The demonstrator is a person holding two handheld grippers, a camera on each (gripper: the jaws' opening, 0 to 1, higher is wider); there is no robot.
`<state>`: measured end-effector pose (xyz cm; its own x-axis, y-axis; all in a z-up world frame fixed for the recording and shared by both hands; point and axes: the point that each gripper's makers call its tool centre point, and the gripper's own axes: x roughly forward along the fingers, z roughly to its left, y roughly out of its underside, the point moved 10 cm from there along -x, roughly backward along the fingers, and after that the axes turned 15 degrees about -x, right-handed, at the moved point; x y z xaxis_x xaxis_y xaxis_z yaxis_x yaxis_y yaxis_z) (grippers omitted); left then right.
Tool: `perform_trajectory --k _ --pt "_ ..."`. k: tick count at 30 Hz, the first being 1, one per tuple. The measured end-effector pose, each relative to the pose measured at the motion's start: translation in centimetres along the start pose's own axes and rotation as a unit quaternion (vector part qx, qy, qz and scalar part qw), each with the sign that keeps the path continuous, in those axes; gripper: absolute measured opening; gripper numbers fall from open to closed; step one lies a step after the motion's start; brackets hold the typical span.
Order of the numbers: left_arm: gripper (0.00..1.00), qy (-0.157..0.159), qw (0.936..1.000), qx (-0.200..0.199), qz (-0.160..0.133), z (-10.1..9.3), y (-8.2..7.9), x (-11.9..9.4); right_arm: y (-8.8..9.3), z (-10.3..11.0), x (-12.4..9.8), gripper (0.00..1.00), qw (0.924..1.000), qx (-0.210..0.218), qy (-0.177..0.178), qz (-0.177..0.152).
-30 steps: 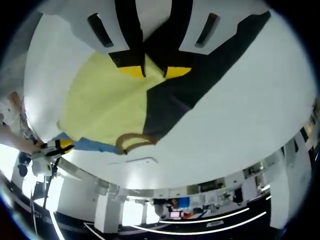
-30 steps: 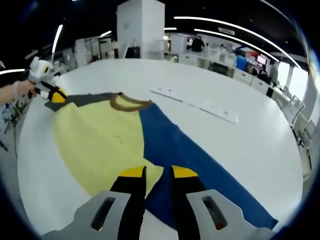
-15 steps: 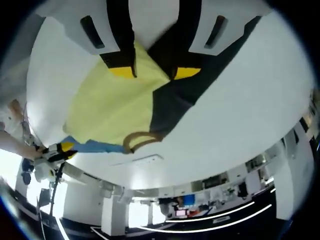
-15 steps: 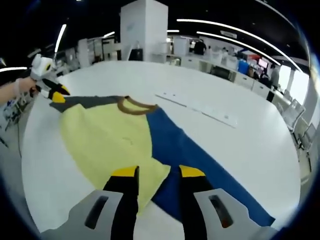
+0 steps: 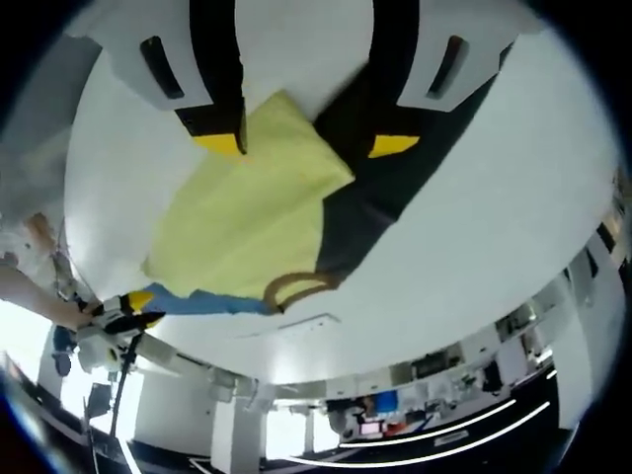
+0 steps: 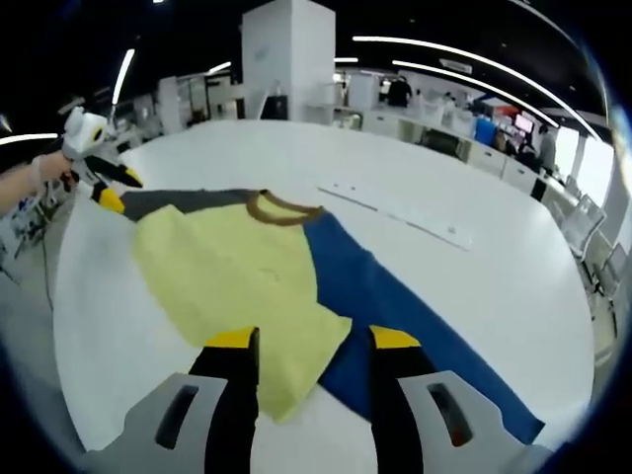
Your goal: Fold the garment on the visible template until the final outline fits inside the template.
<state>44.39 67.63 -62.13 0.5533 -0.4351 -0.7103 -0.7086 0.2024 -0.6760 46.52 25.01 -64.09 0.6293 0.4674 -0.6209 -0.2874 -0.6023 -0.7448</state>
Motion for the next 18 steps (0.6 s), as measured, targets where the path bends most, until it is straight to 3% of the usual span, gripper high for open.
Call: perform_trajectory --k 18 --pt "0.62 0.004 0.9996 0.024 0.015 -1.8 0.6 -1.7 -0.6 1.7 -1.9 0.6 0.9997 -0.015 -0.018 -0.01"
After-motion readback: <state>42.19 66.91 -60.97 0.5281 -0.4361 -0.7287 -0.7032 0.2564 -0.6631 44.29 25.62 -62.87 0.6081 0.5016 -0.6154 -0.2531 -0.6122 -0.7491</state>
